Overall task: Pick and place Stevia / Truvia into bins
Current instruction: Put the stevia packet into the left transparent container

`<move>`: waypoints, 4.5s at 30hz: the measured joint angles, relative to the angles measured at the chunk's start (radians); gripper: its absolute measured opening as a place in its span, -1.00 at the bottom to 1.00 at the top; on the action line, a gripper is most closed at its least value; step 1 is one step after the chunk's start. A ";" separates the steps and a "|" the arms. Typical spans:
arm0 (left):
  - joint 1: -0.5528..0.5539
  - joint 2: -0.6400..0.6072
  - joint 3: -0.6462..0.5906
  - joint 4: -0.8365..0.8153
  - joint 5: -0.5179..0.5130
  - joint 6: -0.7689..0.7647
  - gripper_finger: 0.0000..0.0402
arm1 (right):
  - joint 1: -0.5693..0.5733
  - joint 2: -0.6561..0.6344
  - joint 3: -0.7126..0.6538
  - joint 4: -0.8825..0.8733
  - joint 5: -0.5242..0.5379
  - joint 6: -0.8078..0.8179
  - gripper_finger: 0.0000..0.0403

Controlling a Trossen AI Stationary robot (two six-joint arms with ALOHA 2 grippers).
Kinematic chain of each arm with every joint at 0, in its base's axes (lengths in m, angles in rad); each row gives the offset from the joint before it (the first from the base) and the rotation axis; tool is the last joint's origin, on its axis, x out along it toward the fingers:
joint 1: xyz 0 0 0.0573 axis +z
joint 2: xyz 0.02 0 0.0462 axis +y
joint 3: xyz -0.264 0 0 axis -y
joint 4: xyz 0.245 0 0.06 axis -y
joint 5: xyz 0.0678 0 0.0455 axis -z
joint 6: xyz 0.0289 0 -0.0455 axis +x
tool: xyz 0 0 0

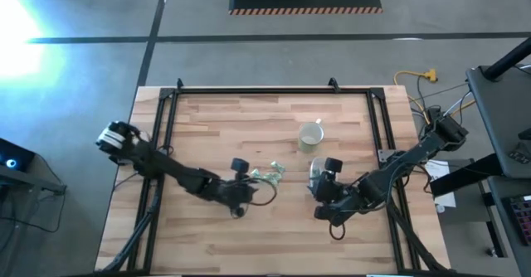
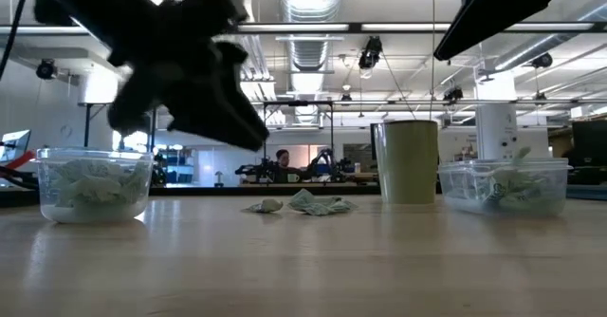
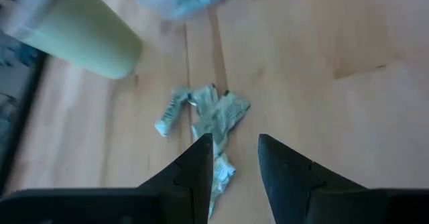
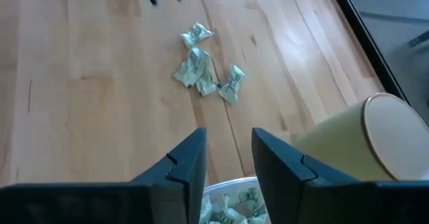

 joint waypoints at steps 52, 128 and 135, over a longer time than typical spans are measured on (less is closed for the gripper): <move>0.203 0.086 0.074 -0.114 0.269 -0.095 -0.72 | 0.000 0.000 -0.014 0.010 -0.001 0.003 -0.62; 0.197 0.116 0.038 -0.109 0.264 -0.069 -0.89 | -0.001 0.000 -0.028 0.039 -0.001 0.003 -0.65; 0.197 0.116 0.038 -0.109 0.262 -0.069 -0.99 | -0.001 0.000 -0.028 0.039 -0.001 0.003 -0.68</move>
